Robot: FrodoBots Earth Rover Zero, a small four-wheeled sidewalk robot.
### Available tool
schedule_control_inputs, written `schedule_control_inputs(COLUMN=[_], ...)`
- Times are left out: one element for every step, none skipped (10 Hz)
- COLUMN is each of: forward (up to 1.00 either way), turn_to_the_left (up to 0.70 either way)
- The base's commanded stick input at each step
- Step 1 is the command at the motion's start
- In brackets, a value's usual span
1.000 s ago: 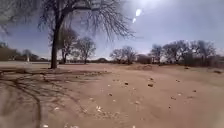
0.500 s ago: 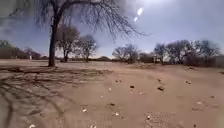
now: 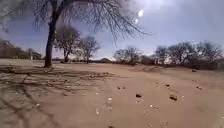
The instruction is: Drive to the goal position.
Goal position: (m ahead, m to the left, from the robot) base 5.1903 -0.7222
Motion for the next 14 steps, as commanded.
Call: schedule_control_inputs(forward=[1.0,1.0,1.0,1.0,1.0,1.0,1.0,1.0,1.0,1.0,1.0,1.0,1.0,1.0], turn_to_the_left=[0.24,0.27,0.27,0.27,0.27,0.27,0.08,0.0,0.0,0.0,-0.16,-0.27,-0.27,-0.27])
